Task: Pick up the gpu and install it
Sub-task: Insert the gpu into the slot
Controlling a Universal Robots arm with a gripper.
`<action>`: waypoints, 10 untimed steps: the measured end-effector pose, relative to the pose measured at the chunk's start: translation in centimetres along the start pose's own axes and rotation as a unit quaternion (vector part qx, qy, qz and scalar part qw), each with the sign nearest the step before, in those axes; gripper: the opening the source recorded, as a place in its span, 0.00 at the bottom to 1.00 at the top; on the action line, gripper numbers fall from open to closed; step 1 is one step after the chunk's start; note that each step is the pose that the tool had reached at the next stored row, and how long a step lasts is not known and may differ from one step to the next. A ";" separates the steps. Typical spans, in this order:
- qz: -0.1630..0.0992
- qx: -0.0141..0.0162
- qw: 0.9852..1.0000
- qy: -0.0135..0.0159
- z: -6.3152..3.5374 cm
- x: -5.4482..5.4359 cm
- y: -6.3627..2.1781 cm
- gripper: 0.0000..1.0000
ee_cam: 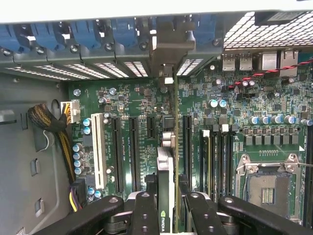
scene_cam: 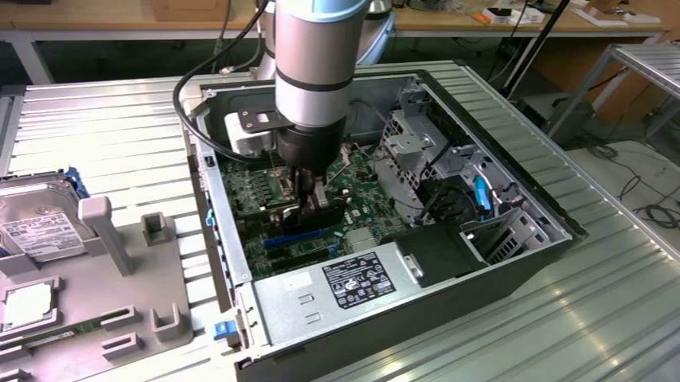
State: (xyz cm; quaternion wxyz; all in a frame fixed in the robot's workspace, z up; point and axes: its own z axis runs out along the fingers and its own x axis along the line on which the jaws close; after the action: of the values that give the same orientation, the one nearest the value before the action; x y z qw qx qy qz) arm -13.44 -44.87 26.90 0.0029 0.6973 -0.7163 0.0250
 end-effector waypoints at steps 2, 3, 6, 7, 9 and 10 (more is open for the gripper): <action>0.000 0.000 1.000 0.000 -0.01 0.0 0.10 0.27; 0.000 0.000 1.000 0.000 0.00 0.0 0.11 0.27; 0.000 0.000 1.000 0.000 0.00 0.0 0.11 0.27; 0.000 0.000 1.000 0.000 0.00 0.0 0.11 0.27; 0.000 0.000 1.000 0.000 0.00 0.0 0.11 0.27; 0.000 0.000 1.000 0.000 0.00 0.0 0.11 0.27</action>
State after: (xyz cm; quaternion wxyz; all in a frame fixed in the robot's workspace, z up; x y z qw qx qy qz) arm -13.55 -44.88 26.90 0.0029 0.6973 -0.7164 0.0250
